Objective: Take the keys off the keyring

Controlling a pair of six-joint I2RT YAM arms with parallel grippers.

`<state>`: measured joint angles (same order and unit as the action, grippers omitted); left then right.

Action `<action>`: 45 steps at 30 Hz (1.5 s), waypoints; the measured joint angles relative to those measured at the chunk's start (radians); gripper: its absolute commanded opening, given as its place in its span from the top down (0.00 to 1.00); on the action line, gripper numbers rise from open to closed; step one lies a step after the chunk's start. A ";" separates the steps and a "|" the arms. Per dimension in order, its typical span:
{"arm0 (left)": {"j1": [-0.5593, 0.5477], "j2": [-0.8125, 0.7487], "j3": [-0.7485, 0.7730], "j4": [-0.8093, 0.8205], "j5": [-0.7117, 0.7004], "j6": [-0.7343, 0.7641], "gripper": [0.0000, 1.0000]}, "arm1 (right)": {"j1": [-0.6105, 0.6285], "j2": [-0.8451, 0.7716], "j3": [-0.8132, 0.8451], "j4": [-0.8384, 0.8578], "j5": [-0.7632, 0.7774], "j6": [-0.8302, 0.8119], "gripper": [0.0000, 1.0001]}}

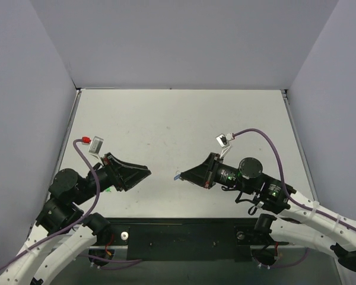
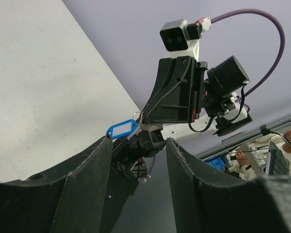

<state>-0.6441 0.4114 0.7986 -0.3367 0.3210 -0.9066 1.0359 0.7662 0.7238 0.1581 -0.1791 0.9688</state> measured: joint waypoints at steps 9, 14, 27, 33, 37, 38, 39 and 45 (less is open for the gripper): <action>0.000 0.003 -0.166 0.309 0.105 -0.045 0.45 | -0.028 0.072 -0.004 0.202 -0.238 -0.023 1.00; -0.001 0.001 -0.170 0.399 0.134 -0.060 0.45 | -0.029 0.153 0.033 0.259 -0.317 -0.025 1.00; -0.007 -0.040 -0.203 0.445 0.137 -0.079 0.54 | -0.029 0.232 0.098 0.340 -0.353 -0.016 1.00; -0.014 -0.039 -0.214 0.447 0.137 -0.084 0.55 | -0.027 0.238 0.126 0.338 -0.353 -0.018 1.00; -0.022 -0.034 -0.214 0.454 0.136 -0.085 0.56 | -0.021 0.249 0.145 0.332 -0.352 -0.025 1.00; -0.024 -0.032 -0.214 0.454 0.136 -0.085 0.57 | -0.020 0.249 0.146 0.332 -0.352 -0.027 1.00; -0.027 -0.030 -0.214 0.454 0.135 -0.085 0.57 | -0.020 0.250 0.146 0.331 -0.352 -0.028 1.00; -0.048 -0.027 -0.215 0.455 0.125 -0.085 0.57 | -0.013 0.261 0.150 0.330 -0.352 -0.029 1.00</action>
<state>-0.6922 0.3847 0.5838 0.1184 0.4458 -0.9916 1.0229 1.0271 0.8734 0.4877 -0.5308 0.9401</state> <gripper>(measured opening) 0.431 0.005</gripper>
